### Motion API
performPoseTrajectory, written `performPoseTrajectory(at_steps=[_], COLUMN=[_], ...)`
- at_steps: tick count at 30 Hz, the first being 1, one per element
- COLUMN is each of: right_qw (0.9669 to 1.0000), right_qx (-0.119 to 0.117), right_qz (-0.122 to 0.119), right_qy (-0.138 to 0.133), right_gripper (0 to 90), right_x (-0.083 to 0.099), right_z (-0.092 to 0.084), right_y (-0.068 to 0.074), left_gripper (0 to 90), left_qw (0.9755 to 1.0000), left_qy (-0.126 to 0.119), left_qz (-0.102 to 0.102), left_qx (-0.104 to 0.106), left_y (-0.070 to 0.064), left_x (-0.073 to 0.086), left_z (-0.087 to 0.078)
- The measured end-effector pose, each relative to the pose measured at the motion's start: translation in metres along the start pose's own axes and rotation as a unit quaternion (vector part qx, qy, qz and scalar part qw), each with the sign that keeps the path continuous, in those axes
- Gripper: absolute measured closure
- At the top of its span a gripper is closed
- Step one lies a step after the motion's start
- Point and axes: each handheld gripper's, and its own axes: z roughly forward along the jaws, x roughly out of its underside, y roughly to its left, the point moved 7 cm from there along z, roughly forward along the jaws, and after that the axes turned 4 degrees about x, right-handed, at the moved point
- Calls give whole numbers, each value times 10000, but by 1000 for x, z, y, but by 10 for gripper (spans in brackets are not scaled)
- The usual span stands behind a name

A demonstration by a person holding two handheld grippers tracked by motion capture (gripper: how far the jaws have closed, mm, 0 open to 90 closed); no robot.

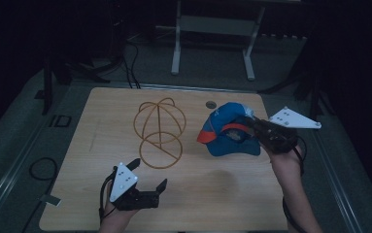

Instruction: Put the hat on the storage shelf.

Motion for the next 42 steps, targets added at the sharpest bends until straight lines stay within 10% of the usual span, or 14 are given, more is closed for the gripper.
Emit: performPoseTrajectory(at_steps=[26, 42], right_qw=[9982, 9965], right_qx=[-476, -742], right_qz=[-326, -367], right_qy=[-164, -139], right_gripper=[862, 862], right_x=[5, 18], right_z=[-13, -19], right_y=[41, 58], left_gripper=[75, 543], left_qw=[9975, 9979], left_qy=[-244, 145], left_qz=[481, 587], left_qx=[457, 242], left_y=[-53, -52], left_x=[-76, -74], left_z=[72, 88])
